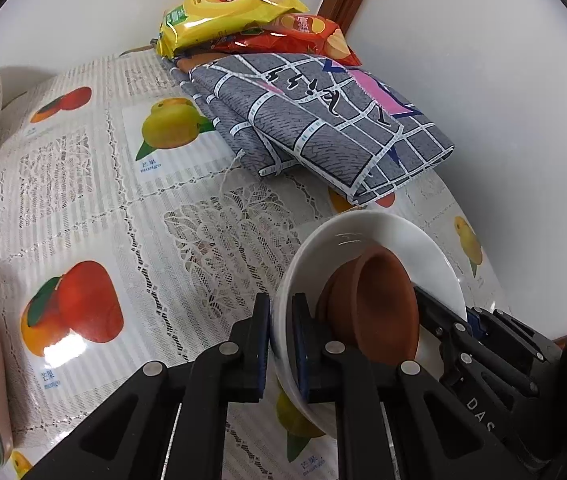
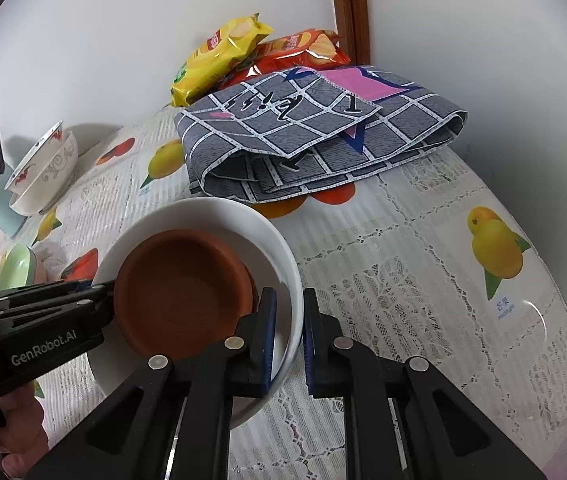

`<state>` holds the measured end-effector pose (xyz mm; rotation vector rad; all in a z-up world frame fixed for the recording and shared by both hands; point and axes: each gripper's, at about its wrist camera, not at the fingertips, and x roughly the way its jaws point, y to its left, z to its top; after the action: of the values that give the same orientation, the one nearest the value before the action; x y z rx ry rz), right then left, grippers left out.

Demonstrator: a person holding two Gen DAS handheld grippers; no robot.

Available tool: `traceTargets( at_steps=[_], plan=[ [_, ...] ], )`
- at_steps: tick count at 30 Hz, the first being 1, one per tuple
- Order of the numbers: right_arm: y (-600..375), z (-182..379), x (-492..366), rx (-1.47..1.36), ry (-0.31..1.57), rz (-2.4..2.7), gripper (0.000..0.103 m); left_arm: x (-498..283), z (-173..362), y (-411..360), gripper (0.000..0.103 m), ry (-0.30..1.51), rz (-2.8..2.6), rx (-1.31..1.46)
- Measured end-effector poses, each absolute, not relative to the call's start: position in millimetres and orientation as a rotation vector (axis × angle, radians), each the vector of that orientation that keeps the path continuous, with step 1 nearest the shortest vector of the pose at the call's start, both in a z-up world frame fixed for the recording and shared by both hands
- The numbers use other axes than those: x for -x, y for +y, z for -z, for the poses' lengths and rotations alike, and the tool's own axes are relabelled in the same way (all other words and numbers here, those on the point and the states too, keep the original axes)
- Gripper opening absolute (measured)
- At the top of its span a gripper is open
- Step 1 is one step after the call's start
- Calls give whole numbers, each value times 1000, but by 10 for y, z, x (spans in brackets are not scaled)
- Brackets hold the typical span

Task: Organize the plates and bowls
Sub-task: 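Lift and carry the white bowl with both grippers toward the light-green plate stack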

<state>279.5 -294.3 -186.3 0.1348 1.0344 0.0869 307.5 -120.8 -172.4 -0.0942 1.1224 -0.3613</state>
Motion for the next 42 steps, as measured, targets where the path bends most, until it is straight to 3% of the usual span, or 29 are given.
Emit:
traceTargets(
  at_steps=[20,42],
  plan=[
    [-2767,1733,-2563,-166,1032,-106,12,-2764,1696,-946,9,1133,324,122],
    [-2318,1335,-2525,-150,961,-165,12,-2633,1320,-478,8,1073,269,136]
  ],
)
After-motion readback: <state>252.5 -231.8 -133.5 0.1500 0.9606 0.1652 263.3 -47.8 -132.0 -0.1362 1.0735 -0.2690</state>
